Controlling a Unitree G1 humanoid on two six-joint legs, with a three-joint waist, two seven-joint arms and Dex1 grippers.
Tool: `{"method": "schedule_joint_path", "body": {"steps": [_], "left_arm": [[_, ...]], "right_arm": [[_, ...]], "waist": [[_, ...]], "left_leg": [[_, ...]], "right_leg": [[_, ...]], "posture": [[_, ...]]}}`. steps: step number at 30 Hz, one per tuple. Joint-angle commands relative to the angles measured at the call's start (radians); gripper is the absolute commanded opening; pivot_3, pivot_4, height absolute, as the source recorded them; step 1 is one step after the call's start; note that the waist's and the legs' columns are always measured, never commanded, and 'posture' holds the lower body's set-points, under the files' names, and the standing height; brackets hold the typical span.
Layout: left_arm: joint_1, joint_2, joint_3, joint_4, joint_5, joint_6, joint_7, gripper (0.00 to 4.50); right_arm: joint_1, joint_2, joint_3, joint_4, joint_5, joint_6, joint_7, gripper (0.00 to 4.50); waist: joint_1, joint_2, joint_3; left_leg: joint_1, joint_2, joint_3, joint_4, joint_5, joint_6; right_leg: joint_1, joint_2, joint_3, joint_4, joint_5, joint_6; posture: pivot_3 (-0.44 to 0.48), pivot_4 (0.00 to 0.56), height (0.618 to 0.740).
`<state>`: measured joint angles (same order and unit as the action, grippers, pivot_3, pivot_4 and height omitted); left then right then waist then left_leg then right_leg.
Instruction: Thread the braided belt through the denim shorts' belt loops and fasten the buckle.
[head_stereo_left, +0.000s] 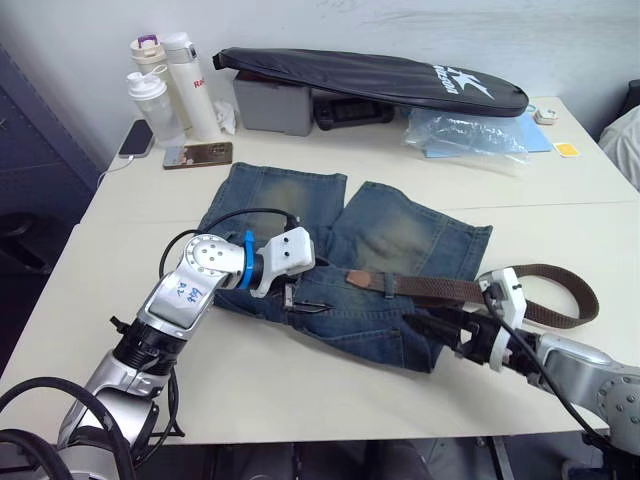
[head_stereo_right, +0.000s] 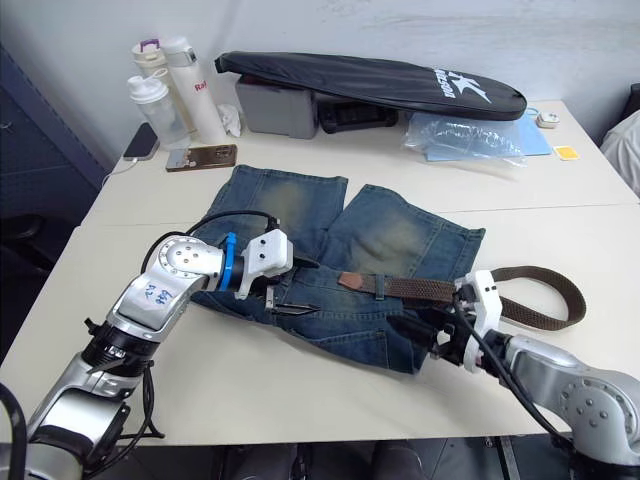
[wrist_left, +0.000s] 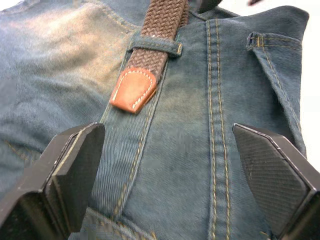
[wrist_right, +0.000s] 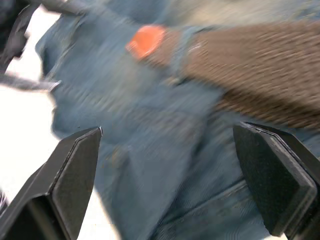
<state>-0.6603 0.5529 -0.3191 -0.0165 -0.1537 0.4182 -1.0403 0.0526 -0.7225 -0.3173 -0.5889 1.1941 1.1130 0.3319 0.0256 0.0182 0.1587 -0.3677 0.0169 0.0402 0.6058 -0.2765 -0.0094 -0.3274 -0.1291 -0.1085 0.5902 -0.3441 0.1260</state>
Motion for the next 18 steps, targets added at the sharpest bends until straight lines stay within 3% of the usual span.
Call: {"method": "schedule_joint_path", "body": {"steps": [1, 4, 6, 10, 14, 18], "left_arm": [[-0.026, -0.004, 0.011, 0.015, 0.002, -0.029, -0.017, 4.50], [-0.033, -0.005, 0.012, 0.031, 0.004, -0.040, -0.029, 4.50], [-0.036, -0.002, 0.013, 0.039, 0.007, -0.046, -0.038, 4.50], [-0.040, 0.019, 0.017, 0.052, 0.014, -0.064, -0.062, 4.50], [-0.041, 0.037, 0.029, 0.049, 0.017, -0.064, -0.068, 4.50], [-0.028, 0.048, 0.034, 0.030, 0.016, -0.057, -0.070, 4.50]], "right_arm": [[0.026, -0.068, -0.026, -0.133, 0.056, -0.011, 0.067, 4.44], [0.009, -0.155, 0.015, -0.198, -0.102, -0.105, 0.142, 4.44], [-0.011, -0.250, 0.109, -0.224, -0.335, -0.252, 0.210, 4.44], [-0.094, -0.337, 0.341, -0.238, -0.599, -0.417, 0.311, 4.44], [-0.160, -0.356, 0.576, -0.208, -0.849, -0.506, 0.350, 4.44], [-0.151, -0.337, 0.653, -0.115, -0.982, -0.527, 0.345, 4.44]], "waist": [[0.001, -0.001, 0.001], [0.001, -0.002, 0.001], [0.001, -0.003, 0.002], [0.001, -0.003, 0.002], [0.000, -0.003, 0.002], [0.002, -0.003, 0.002]], "left_leg": [[0.000, 0.000, 0.000, 0.000, 0.000, 0.000], [0.000, 0.000, -0.001, 0.001, 0.000, 0.000], [0.000, 0.000, -0.001, 0.002, 0.000, 0.000], [0.000, -0.001, 0.000, 0.002, 0.000, -0.001], [0.000, -0.001, 0.000, 0.001, 0.001, -0.002], [-0.001, -0.001, 0.002, 0.004, 0.001, -0.003]], "right_leg": [[0.000, 0.000, 0.000, 0.000, 0.000, 0.000], [0.000, 0.000, 0.000, 0.000, 0.000, 0.000], [0.000, 0.000, 0.000, 0.000, 0.000, 0.000], [0.000, 0.000, 0.000, -0.004, 0.000, 0.000], [-0.001, 0.000, 0.000, 0.000, 0.000, 0.000], [0.000, -0.001, -0.001, 0.000, 0.000, 0.001]], "posture": [[0.000, 0.150, 0.740], [0.000, 0.150, 0.740], [0.000, 0.150, 0.740], [0.000, 0.150, 0.740], [0.000, 0.150, 0.740], [0.000, 0.150, 0.740]]}}
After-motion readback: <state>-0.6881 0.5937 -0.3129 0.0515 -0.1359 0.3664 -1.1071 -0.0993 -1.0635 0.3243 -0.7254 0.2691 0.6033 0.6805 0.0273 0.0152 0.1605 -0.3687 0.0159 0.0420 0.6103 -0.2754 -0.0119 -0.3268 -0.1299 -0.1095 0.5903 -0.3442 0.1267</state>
